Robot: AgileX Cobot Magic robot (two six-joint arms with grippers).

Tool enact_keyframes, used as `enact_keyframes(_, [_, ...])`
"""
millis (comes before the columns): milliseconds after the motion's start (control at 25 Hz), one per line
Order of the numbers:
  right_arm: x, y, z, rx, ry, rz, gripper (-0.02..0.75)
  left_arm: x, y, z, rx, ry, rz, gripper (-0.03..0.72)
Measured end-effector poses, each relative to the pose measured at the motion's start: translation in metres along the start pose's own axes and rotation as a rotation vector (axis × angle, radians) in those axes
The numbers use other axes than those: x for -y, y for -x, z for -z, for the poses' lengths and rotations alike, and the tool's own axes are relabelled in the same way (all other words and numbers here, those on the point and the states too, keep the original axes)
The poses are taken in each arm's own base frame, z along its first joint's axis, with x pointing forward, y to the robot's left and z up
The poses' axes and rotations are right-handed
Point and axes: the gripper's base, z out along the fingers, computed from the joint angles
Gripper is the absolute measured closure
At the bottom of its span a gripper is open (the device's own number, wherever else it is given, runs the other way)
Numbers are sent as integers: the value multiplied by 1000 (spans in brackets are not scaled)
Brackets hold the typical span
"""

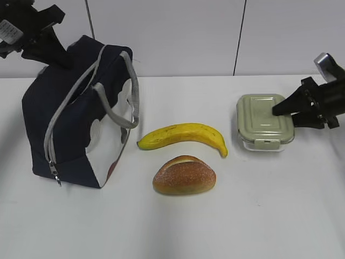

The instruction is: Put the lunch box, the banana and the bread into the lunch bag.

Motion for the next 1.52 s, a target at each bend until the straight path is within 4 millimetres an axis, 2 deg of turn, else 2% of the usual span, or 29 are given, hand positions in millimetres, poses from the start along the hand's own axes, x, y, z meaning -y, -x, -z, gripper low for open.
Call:
enact_keyframes(280, [-35,11,24,74,1,-12,342,4,2,0,16,-49,18,691])
enact_keyframes(480, [-82,18,29,112,45,-5,342,8,3,0,28,-84,32,691])
enact_keyframes(840, [-197,31,-1,40,164,81,343,11,4,1,43,-127,48,691])
enact_keyframes(1120, [-269,29,-22,-18,253,168,343,13,5,1,49,-143,54,691])
enact_keyframes(1280, [-284,19,-42,-76,276,184,343,13,5,1,53,-147,56,691])
enact_keyframes(1520, [-278,14,-81,-121,263,155,344,13,5,1,54,-148,57,691])
